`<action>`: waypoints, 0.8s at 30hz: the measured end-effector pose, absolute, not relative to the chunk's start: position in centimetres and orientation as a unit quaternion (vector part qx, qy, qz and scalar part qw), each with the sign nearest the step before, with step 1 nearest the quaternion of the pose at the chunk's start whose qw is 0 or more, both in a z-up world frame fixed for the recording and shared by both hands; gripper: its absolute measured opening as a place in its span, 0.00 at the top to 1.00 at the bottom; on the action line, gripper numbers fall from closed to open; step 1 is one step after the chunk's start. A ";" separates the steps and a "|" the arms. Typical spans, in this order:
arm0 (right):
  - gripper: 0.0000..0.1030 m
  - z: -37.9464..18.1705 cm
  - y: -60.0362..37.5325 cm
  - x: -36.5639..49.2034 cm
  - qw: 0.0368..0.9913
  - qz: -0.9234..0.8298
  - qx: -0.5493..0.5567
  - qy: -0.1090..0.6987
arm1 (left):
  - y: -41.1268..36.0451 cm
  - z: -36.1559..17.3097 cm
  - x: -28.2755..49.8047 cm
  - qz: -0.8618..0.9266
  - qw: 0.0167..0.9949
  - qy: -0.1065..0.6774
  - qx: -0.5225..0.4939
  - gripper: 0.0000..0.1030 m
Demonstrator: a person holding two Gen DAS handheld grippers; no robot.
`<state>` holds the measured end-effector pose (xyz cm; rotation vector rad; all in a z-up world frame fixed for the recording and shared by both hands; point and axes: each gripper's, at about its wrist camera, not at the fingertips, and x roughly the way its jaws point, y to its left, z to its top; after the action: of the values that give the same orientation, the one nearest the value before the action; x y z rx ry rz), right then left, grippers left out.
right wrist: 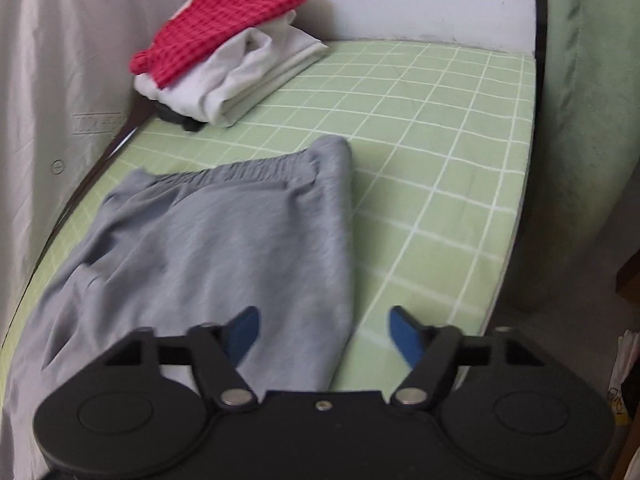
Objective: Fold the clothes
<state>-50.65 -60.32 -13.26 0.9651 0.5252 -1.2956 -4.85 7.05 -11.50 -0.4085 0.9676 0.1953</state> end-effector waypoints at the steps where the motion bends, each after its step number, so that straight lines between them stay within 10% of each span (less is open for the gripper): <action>1: 0.36 -13.5 -61.0 -50.5 0.660 -0.572 0.424 0.238 | 6.9 -11.1 -4.7 0.093 0.864 0.457 -0.192 0.95; 4: 0.53 -13.6 -62.7 -49.9 0.674 -0.561 0.417 0.241 | 6.3 -10.2 -4.5 0.091 0.870 0.445 -0.192 0.95; 6: 1.00 -13.6 -63.8 -49.4 0.682 -0.542 0.429 0.237 | 6.1 -9.5 -4.1 0.086 0.873 0.436 -0.202 0.96; 18: 0.99 0.2 -65.8 -49.6 0.774 -0.509 0.375 0.043 | 4.6 0.7 -2.7 0.019 0.916 0.311 -0.252 0.96; 24: 0.99 -2.0 -64.1 -52.4 0.756 -0.543 0.348 0.110 | 5.3 -1.2 -5.5 0.049 0.912 0.336 -0.229 0.96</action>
<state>-52.38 -64.06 -2.00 0.7595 0.2390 -1.1830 -5.47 5.31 -1.20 -0.4722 0.6927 0.1020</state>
